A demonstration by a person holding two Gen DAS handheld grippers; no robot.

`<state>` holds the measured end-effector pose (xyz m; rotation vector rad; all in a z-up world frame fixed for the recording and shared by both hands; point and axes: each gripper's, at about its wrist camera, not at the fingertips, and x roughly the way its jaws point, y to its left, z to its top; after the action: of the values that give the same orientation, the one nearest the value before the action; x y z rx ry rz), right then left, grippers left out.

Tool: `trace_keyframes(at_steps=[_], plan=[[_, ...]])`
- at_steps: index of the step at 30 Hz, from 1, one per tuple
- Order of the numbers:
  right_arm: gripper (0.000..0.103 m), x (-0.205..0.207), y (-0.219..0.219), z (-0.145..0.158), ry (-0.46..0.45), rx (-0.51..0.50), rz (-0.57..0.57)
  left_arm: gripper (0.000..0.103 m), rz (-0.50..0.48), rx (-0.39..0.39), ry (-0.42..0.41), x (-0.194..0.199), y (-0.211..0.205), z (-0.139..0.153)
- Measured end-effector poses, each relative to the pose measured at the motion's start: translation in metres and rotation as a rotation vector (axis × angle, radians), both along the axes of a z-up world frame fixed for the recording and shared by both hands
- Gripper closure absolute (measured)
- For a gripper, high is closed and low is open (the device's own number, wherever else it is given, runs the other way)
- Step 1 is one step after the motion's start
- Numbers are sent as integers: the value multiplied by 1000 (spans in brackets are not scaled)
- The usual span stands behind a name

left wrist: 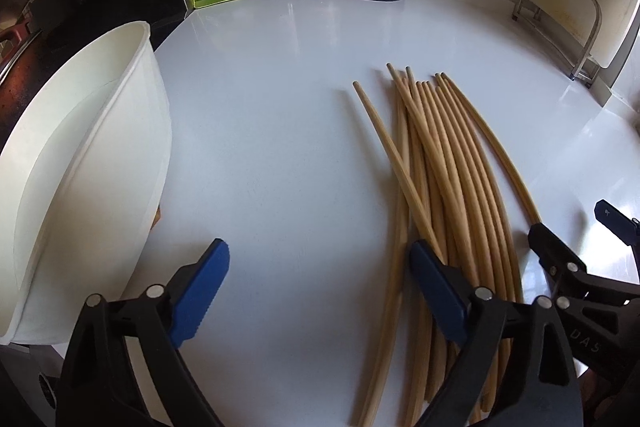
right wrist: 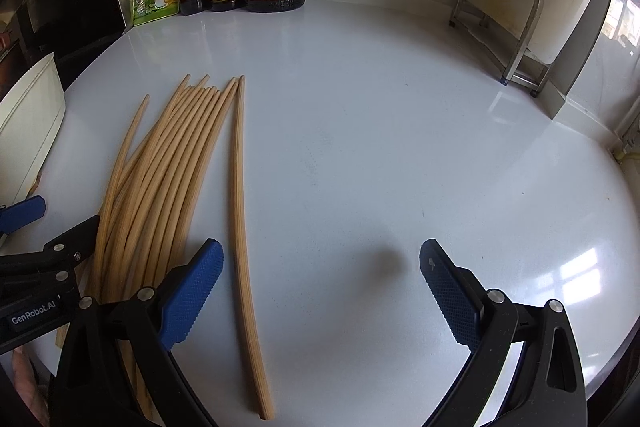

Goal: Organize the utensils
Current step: 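Close the left gripper on one chopstick while the right gripper grasps another, then carry both held chopsticks over the white basin of water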

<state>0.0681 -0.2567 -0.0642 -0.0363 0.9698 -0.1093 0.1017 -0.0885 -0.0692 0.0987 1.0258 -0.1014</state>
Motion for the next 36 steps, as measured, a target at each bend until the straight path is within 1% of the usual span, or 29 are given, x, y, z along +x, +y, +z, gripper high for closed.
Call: trace_keyframes(at_steps=[1, 2, 3, 4, 5, 7, 8, 10, 11, 12, 13, 14, 15, 17, 21, 26, 31, 36], plan=[[9, 1, 2, 0, -7, -10, 4, 26, -7, -10, 3, 2, -2, 1], [9, 2, 3, 0, -11, -18, 6, 29, -14, -17, 3, 3, -5, 1], [9, 3, 4, 0, -13, -23, 8, 36, -24, -21, 2, 4, -8, 2], [11, 4, 4, 1, -13, -23, 10, 42, -33, -22, 0, 5, -11, 3], [14, 4, 3, 1, -17, -12, 17, 45, -42, -24, -2, 5, -14, 3], [30, 6, 2, 2, -19, 23, 21, 58, -58, -31, -3, 6, -19, 4], [34, 7, 2, 2, -18, 37, 22, 61, -67, -30, -5, 6, -21, 5], [49, 9, 2, 4, -20, 49, 36, 78, -85, -31, -7, 4, -25, 6], [53, 9, 4, 4, -22, 49, 42, 82, -91, -31, -8, 4, -26, 6], [60, 10, 5, 4, -22, 48, 49, 90, -96, -33, -7, 3, -27, 6], [72, 10, 6, 5, -21, 50, 58, 95, -100, -36, -4, 3, -28, 6], [80, 10, 7, 6, -20, 46, 65, 95, -101, -39, -2, 4, -28, 6], [96, 10, 8, 6, -18, 34, 68, 95, -102, -43, 0, 5, -27, 6], [96, 10, 6, 5, -23, 38, 63, 96, -103, -51, 4, 7, -24, 7], [97, 11, -9, 6, -25, 132, 26, 96, -91, -94, 28, 17, -14, 7], [97, 8, -25, 6, -29, 226, -3, 96, -66, -125, 46, 26, -2, 10], [97, 6, -33, 5, -33, 321, -6, 96, -83, -169, 38, 15, 1, 25], [97, 2, -28, 12, -55, 347, 17, 96, -100, -205, 28, 5, 2, 42]])
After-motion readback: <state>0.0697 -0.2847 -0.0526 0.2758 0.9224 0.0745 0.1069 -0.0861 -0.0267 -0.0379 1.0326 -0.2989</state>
